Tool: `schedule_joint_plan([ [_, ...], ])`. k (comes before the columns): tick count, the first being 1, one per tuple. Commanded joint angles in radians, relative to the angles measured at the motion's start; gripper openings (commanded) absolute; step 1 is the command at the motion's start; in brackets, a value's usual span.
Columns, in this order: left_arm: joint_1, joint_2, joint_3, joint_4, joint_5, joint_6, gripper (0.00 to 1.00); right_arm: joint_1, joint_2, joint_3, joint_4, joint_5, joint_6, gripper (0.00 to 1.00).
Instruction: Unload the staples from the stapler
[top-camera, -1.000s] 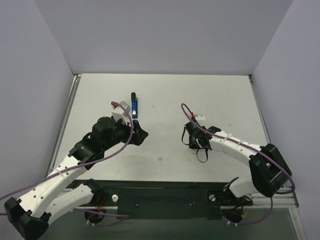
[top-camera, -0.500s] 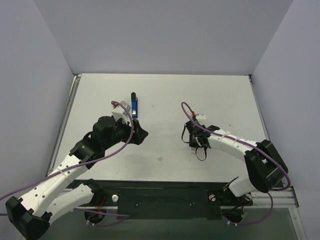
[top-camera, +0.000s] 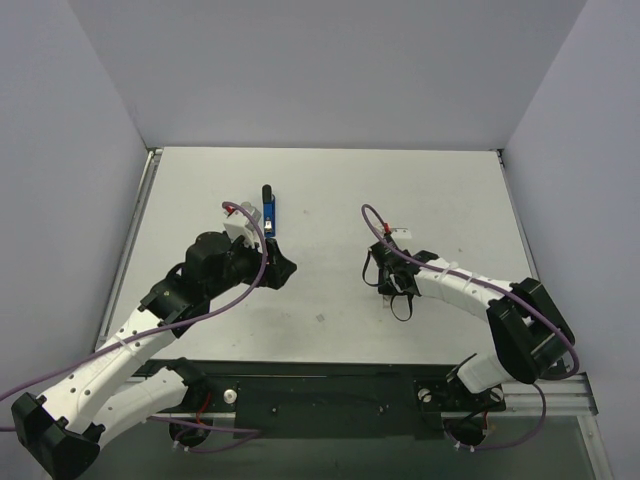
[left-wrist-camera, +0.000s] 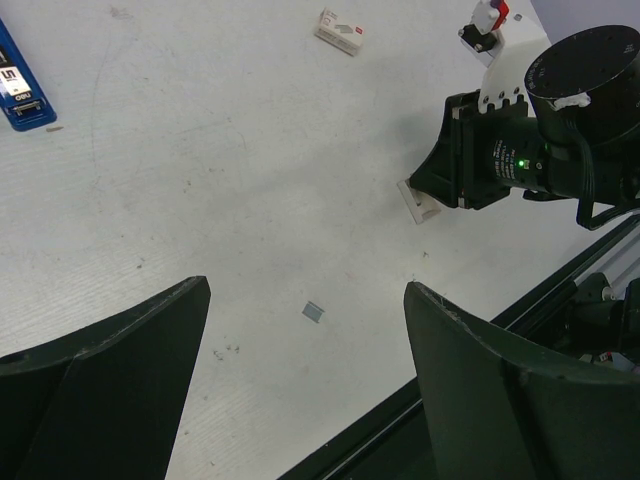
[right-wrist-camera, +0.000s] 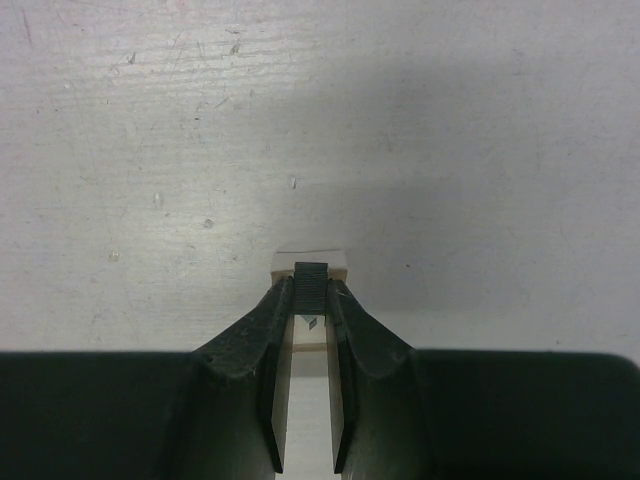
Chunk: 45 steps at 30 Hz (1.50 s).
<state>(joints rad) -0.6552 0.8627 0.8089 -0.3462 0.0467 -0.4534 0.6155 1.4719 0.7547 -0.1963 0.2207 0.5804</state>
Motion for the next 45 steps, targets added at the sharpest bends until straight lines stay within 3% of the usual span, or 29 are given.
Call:
schedule_joint_plan([
  [1,0.008,-0.002,-0.001,0.056,0.016,-0.007,0.90,-0.002,-0.027,0.003,-0.023,0.020,0.018,0.06],
  [26,0.016,-0.002,-0.005,0.062,0.024,-0.010,0.90,0.001,-0.061,-0.022,-0.043,0.017,0.029,0.06],
  [32,0.014,-0.001,-0.005,0.065,0.027,-0.011,0.90,0.000,-0.055,-0.023,-0.035,0.011,0.032,0.15],
  [39,0.016,0.002,-0.007,0.067,0.031,-0.013,0.90,0.000,-0.068,-0.014,-0.035,0.005,0.033,0.32],
  [45,0.016,0.001,-0.008,0.069,0.032,-0.014,0.90,0.023,-0.114,0.018,-0.045,-0.011,0.027,0.35],
])
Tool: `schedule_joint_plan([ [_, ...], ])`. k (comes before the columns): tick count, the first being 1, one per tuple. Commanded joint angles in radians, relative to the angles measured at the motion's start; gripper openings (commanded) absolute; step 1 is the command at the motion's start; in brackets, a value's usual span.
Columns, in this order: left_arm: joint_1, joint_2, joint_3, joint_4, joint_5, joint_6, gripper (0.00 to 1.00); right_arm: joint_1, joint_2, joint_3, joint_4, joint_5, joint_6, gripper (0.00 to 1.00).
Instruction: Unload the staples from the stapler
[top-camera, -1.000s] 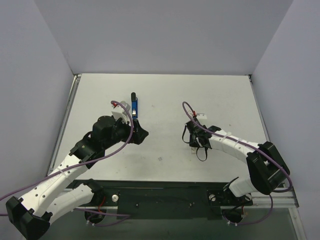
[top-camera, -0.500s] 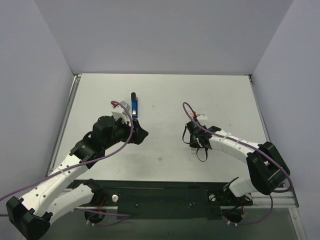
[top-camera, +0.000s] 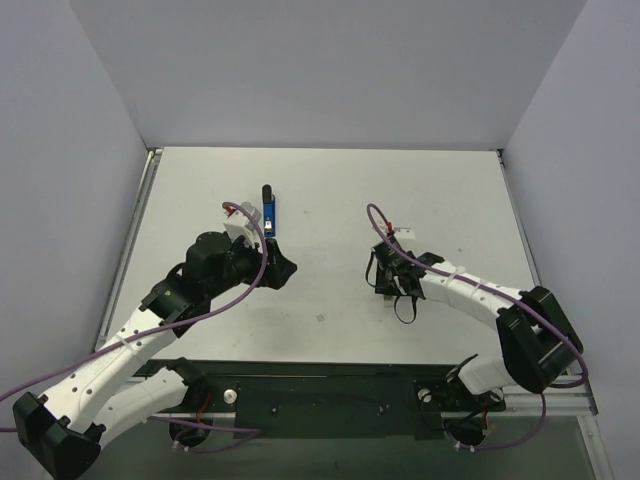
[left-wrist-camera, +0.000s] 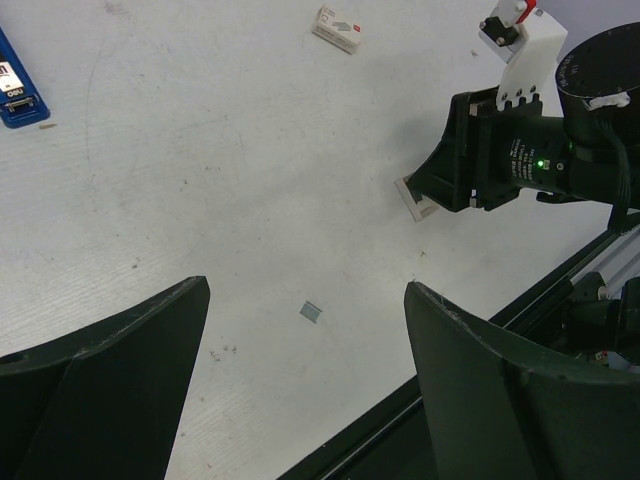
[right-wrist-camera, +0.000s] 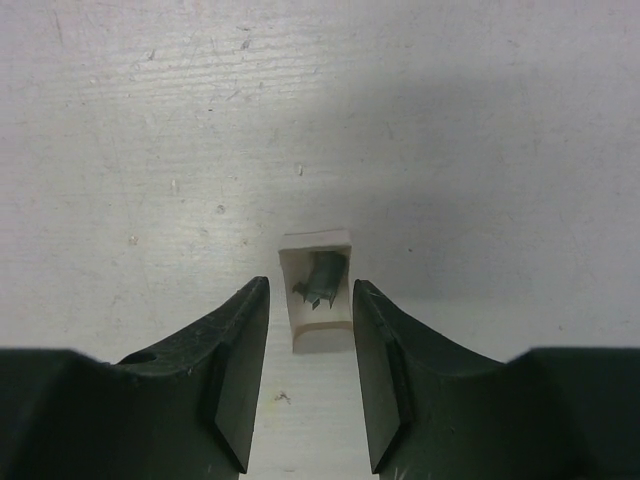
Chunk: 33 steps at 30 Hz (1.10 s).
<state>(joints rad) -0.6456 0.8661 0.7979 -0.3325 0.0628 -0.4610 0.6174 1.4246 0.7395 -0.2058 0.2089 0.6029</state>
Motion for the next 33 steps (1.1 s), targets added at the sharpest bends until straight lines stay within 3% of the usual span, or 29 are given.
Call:
schedule_joint_plan([
  [1,0.007,-0.004,0.003,0.055,0.015,-0.007,0.90,0.033,-0.079,0.038,-0.040,0.003,-0.002,0.36],
  [10,0.006,-0.009,0.001,0.056,0.017,-0.007,0.90,0.177,-0.093,0.116,-0.067,0.026,-0.052,0.39],
  [19,0.008,-0.026,0.001,0.050,0.008,-0.008,0.90,0.265,0.032,0.113,0.045,-0.146,-0.057,0.53],
  [33,0.012,-0.082,0.029,-0.037,-0.115,0.005,0.90,0.380,0.252,0.225,0.095,-0.252,-0.124,0.57],
])
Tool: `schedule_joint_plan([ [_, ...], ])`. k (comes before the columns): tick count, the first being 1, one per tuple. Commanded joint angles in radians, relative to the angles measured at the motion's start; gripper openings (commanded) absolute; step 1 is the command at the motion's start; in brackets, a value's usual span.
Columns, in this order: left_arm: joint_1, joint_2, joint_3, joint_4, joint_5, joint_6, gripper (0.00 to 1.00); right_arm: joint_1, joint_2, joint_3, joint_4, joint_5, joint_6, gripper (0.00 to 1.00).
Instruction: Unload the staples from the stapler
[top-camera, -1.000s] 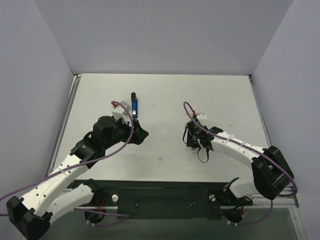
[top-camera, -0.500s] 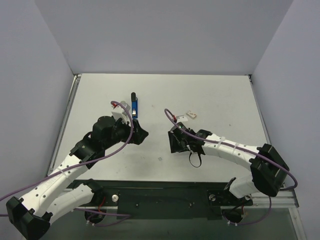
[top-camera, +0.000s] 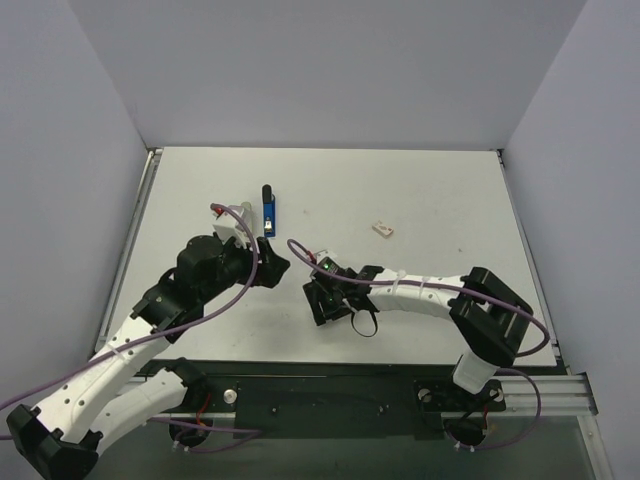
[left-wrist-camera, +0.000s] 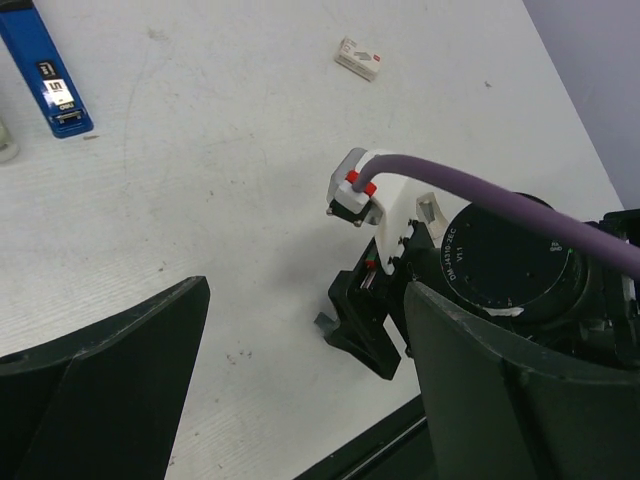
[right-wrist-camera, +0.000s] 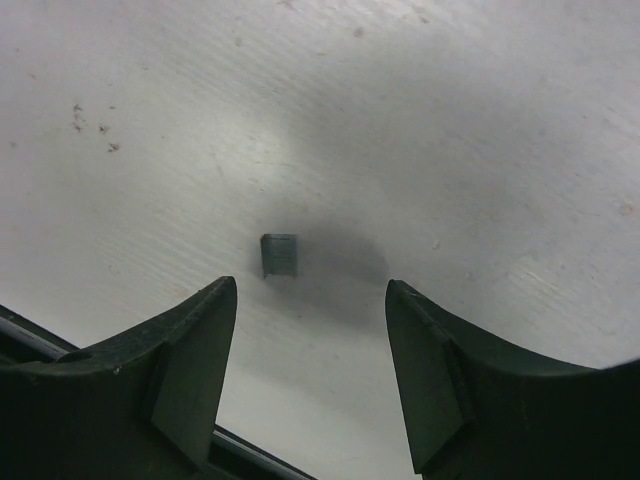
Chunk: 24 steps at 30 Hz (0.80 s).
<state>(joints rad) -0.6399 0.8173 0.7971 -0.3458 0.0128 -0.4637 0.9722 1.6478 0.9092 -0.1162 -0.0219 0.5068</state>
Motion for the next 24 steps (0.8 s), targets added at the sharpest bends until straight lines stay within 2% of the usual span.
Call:
schedule_joint_plan([
  [1,0.003,-0.041,0.033,-0.038,-0.074,0.016,0.90,0.034,0.039,0.065,0.006,-0.021,-0.028,0.57],
  [7,0.005,-0.069,0.044,-0.096,-0.100,0.042,0.90,0.056,0.089,0.099,-0.005,-0.009,-0.034,0.57],
  [11,0.005,-0.082,0.037,-0.104,-0.106,0.043,0.90,0.080,0.118,0.117,-0.028,0.054,-0.040,0.56],
  [20,0.008,-0.090,0.033,-0.102,-0.111,0.046,0.90,0.125,0.152,0.154,-0.076,0.145,-0.059,0.42],
  [24,0.016,-0.089,0.033,-0.101,-0.105,0.046,0.91,0.140,0.155,0.163,-0.109,0.191,-0.068,0.39],
])
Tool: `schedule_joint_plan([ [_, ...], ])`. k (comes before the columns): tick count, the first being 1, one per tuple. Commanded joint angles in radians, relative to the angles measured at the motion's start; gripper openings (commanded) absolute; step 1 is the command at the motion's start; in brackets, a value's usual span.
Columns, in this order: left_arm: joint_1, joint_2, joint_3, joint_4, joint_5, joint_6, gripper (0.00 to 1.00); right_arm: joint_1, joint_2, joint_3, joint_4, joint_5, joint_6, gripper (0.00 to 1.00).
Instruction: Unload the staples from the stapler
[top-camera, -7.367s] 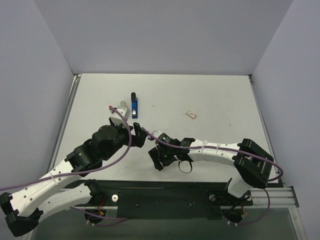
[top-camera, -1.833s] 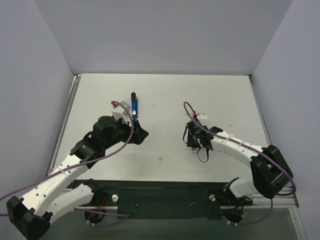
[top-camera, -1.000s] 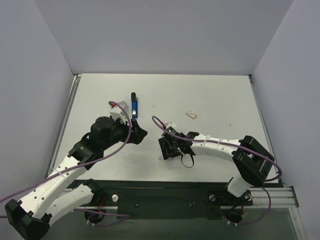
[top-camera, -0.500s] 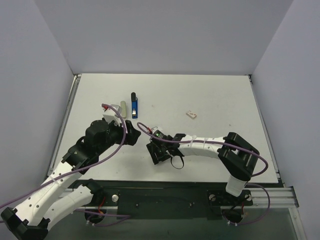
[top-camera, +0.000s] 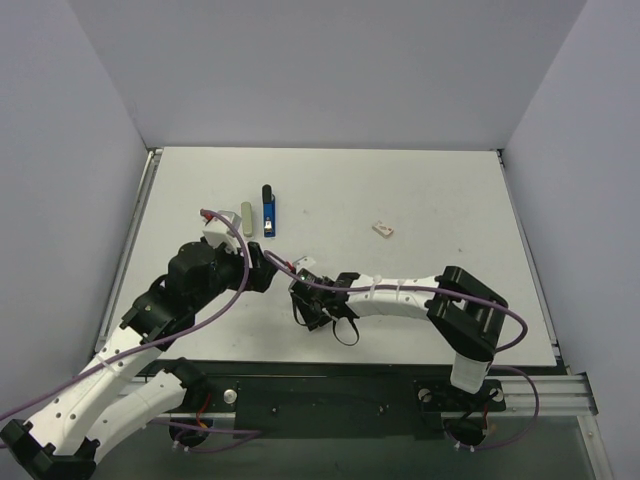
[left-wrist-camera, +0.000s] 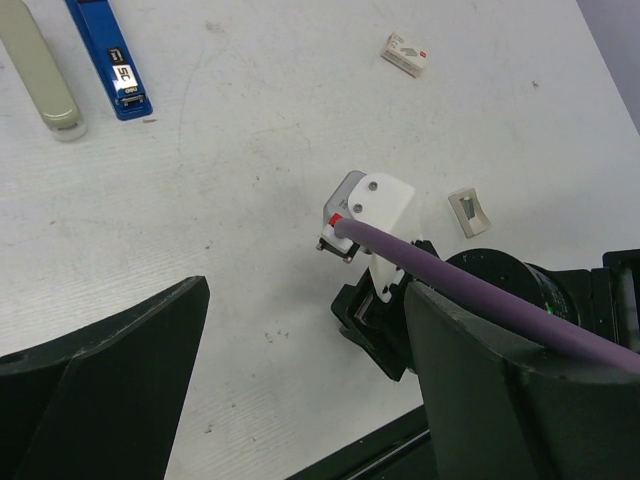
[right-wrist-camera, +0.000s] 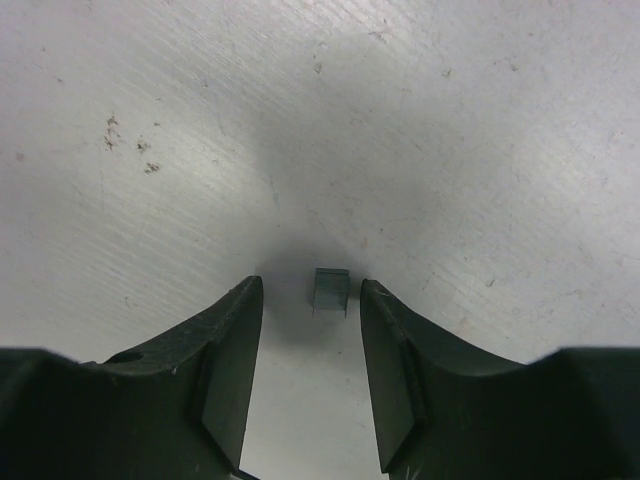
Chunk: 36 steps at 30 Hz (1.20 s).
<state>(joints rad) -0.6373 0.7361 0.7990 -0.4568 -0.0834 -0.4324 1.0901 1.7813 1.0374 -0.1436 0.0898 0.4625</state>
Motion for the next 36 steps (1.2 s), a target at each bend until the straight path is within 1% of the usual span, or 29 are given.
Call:
schedule_joint_plan([
  [1,0.013,-0.007,0.028,0.012,-0.006,0.014,0.91,0.025,0.023,0.035,-0.088,0.088,-0.024,0.39],
  [5,0.019,-0.006,0.028,0.017,0.001,0.012,0.91,0.033,0.024,0.030,-0.097,0.110,-0.021,0.35],
  [7,0.022,-0.004,0.025,0.018,0.005,0.011,0.91,0.034,0.030,0.032,-0.097,0.113,-0.015,0.29],
  [10,0.028,0.003,0.026,0.023,0.016,0.011,0.91,0.034,0.040,0.036,-0.096,0.120,-0.013,0.25],
  [12,0.031,0.005,0.025,0.024,0.020,0.011,0.91,0.034,0.046,0.039,-0.094,0.117,-0.015,0.20],
  [17,0.042,0.009,0.023,0.029,0.030,0.009,0.91,0.036,0.038,0.036,-0.093,0.126,-0.015,0.04],
  [23,0.053,0.017,0.020,0.038,0.050,0.006,0.91,0.022,-0.031,0.010,-0.108,0.171,-0.004,0.03],
  [28,0.059,0.025,0.016,0.049,0.066,0.001,0.91,-0.016,-0.146,-0.043,-0.117,0.188,0.008,0.03],
  [36,0.062,0.040,0.012,0.067,0.083,-0.005,0.91,-0.160,-0.325,-0.180,-0.125,0.171,0.034,0.04],
])
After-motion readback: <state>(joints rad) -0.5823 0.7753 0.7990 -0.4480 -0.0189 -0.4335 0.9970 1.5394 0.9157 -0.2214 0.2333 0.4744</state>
